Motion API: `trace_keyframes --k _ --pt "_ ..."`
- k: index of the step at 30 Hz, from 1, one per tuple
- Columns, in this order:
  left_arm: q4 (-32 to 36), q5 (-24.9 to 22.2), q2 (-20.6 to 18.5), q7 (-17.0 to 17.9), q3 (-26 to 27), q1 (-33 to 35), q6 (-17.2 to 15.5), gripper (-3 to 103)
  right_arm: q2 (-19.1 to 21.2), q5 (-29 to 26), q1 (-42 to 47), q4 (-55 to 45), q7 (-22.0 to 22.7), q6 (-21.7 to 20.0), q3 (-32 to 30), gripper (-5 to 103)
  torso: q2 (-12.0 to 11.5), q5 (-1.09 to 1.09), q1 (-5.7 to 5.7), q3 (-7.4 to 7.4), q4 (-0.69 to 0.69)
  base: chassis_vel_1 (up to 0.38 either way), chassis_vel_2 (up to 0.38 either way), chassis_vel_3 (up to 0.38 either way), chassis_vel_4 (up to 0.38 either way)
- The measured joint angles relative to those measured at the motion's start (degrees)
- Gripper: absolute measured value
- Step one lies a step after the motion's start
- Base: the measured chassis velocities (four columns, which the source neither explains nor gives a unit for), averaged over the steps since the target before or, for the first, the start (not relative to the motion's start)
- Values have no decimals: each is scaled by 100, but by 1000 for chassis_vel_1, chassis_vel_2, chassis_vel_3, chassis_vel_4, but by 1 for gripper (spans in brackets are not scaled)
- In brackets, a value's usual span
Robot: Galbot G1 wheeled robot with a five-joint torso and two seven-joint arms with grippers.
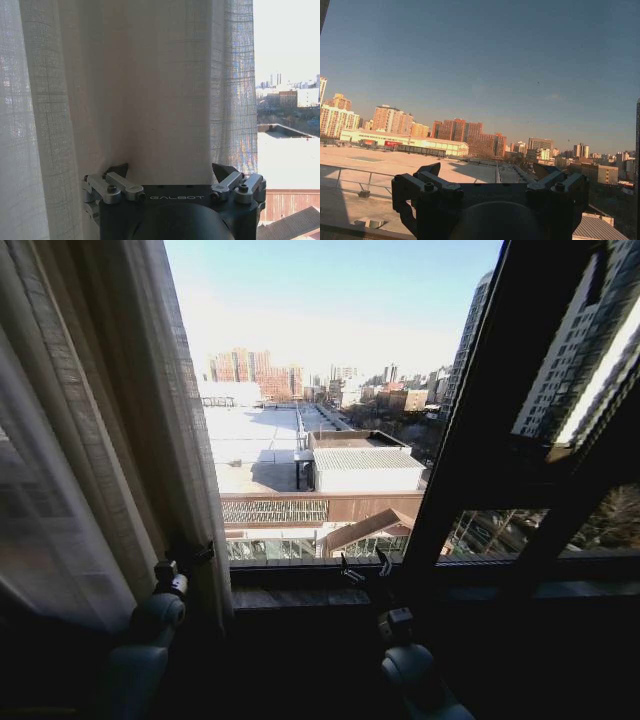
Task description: Open the curtains by pulling them apart, changing their state from closed to fully open.
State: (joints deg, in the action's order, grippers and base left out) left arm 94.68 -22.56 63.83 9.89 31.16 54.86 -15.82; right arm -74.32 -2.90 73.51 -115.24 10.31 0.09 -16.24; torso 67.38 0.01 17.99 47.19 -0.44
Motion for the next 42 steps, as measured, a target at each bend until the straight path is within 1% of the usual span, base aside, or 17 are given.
trace_keyframes --k 1,4,7,10,13,16,20,22,25,26,28,31,32,37,38,41,42 --pt "0 0 0 0 0 0 0 95 0 0 0 0 0 0 0 100 0 0 0 0 0 0 0 0 0" --pt "-42 -30 -6 52 -49 -67 1 80 -14 15 30 -3 3 -1 6 100 0 0 0 -1 -1 0 0 0 0" --pt "-42 -39 -42 49 -54 -67 4 74 -18 18 35 -3 4 -1 17 100 0 0 0 -1 0 0 0 0 0" --pt "-36 -60 -104 11 -21 -23 10 57 -27 20 41 5 6 -2 22 100 0 0 0 -1 0 0 0 0 0" --pt "-7 -72 -133 -38 23 23 11 47 -25 21 52 19 6 -2 23 100 0 0 0 -1 0 0 0 0 0" --pt "21 -88 -147 -60 59 58 12 42 -20 21 54 33 7 3 23 100 0 0 0 -1 0 0 0 0 0" --pt "112 -105 -156 -67 139 121 -14 20 -8 21 40 39 7 10 23 100 0 0 0 -1 0 0 0 0 0" --pt "133 -109 -160 -62 154 135 -35 20 -4 21 34 39 8 11 27 100 0 0 0 -1 0 0 0 0 0" --pt "207 -158 -176 80 207 185 -94 4 27 16 22 34 7 12 40 100 0 0 0 -1 0 0 0 0 0" --pt "207 -158 -176 80 207 185 -94 4 27 16 22 34 7 12 40 100 0 0 0 -1 0 0 0 0 0" --pt "230 -196 -170 302 238 187 -143 1 48 9 20 28 7 13 45 100 0 0 0 -1 0 0 0 0 0" --pt "194 -397 -31 1219 371 -20 -395 1 84 -5 22 23 6 25 56 100 0 0 0 -1 1 0 0 0 0" --pt "194 -397 -31 1219 371 -20 -395 1 84 -5 22 23 6 25 56 100 0 0 0 -1 1 0 0 0 0" --pt "-199 -453 81 2773 884 -594 -515 1 91 -9 16 44 -2 87 154 100 0 0 0 0 -1 0 0 0 0" --pt "-199 -453 81 2773 884 -594 -515 1 91 -9 16 44 -2 87 154 100 0 0 0 0 -1 0 0 0 0" --pt "-507 -321 -49 3227 1426 -746 -514 1 93 -13 -4 59 -10 114 187 100 0 0 0 -1 -1 0 0 0 0" --pt "-507 -321 -49 3227 1426 -746 -514 1 93 -13 -4 59 -10 114 187 100 0 0 0 -1 -1 0 0 0 0"
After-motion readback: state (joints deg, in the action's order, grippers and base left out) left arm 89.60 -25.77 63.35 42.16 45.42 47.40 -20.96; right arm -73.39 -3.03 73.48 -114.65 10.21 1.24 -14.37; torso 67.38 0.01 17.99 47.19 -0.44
